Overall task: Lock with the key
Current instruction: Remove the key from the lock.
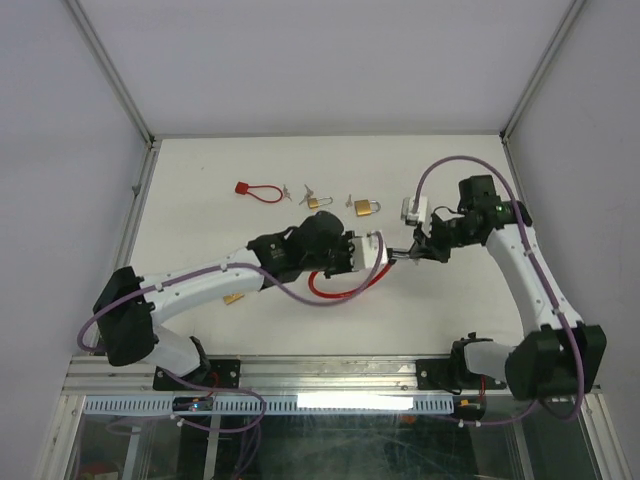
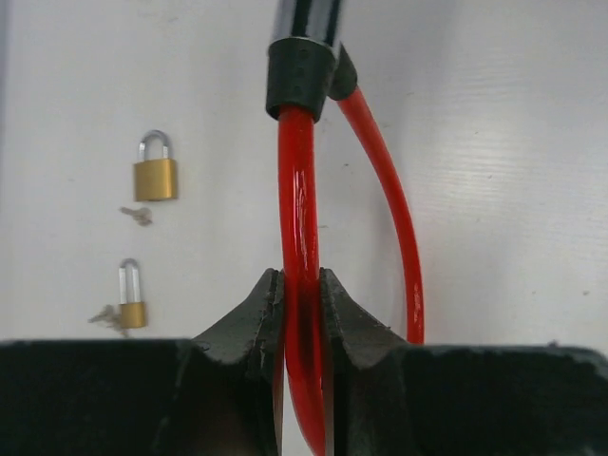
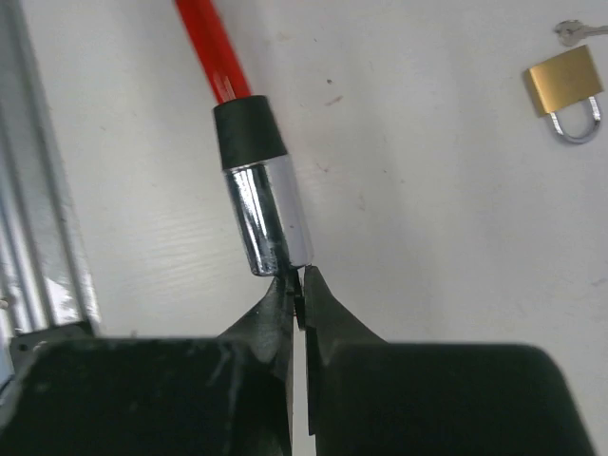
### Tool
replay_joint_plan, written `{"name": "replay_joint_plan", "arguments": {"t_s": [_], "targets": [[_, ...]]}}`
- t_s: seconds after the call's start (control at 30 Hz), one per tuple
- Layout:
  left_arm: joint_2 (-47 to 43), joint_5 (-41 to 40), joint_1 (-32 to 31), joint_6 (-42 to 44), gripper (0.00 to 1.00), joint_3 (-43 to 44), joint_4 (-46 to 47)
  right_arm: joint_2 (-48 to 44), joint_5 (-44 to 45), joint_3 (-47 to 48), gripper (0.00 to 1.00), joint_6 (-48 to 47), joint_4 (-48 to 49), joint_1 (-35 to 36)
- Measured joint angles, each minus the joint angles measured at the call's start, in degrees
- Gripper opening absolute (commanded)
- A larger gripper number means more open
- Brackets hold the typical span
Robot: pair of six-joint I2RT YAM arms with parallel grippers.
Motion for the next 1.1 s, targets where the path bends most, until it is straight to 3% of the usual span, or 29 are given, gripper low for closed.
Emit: {"name": "replay_joint_plan", "arguments": {"t_s": [0.2,0.37,0.43,0.53,0.7,0.83,1.0,1.1], "targets": [[-6.91,-18.05,-7.15,16.87,0.0,-11.82,13.97,16.76,-13.11,11.74,0.0,-2.08,-18.14,-5.42],[-6.91,-21.05,-6.84,20.09,0.0,-12.76,16.02,19.65,-16.94,12.61,0.0,-6.36,-23.04,-5.99],[-6.64,-17.35,-4.83,17.59,0.0,-11.13,13.29,17.62,-16.94,11.63,0.0,-7.72,-21.94,-5.86],[-4.31,-4.39,1.29,10.84,0.0,-4.31,6.19,9.42,-15.04,6.49,0.0,-7.93,-15.89,-4.63],[4.55,20.63,9.79,1.07,0.0,8.87,-8.04,-12.37,-4.61,-6.38,0.0,-5.77,1.7,0.39],[10.43,26.69,11.06,-2.54,0.0,13.92,-13.75,-12.35,-0.48,-6.23,0.0,-3.65,4.26,0.68],[6.97,16.98,7.96,-1.44,0.0,8.44,-8.94,-2.89,-1.95,-3.1,0.0,0.13,3.54,-1.31],[-1.44,4.2,0.87,5.22,0.0,-2.89,1.9,1.73,-5.68,-0.61,0.0,1.55,-0.13,-4.17]]}}
